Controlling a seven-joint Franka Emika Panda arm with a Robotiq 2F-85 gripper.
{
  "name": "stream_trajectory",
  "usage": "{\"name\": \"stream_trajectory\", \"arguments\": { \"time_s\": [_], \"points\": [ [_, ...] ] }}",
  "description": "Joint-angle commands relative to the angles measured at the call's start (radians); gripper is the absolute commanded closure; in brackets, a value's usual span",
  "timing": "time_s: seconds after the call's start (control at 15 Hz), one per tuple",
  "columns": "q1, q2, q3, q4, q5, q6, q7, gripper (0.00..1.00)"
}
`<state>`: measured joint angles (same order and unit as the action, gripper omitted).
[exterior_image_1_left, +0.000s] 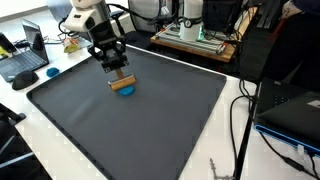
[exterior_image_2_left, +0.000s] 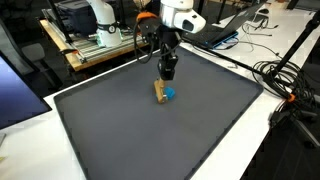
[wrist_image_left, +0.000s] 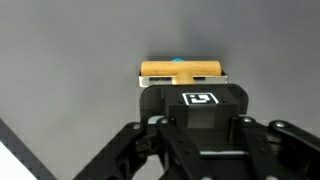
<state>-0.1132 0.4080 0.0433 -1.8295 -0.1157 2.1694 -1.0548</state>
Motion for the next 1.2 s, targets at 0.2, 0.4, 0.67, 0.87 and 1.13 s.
{"name": "stream_trajectory", "arguments": {
  "time_s": [0.2,0.4,0.67,0.87,1.13],
  "points": [
    [-0.004,0.016,0.039,-0.037,0.068,0.054,-0.064,0.78],
    [-0.002,0.018,0.046,-0.035,0.074,0.065,-0.072,0.78],
    [-0.006,0.022,0.066,-0.029,0.091,0.06,-0.135,0.78],
    [-0.004,0.024,0.074,-0.028,0.102,0.066,-0.174,0.78],
    [0.0,0.029,0.081,-0.023,0.119,0.066,-0.205,0.78]
  ]
}}
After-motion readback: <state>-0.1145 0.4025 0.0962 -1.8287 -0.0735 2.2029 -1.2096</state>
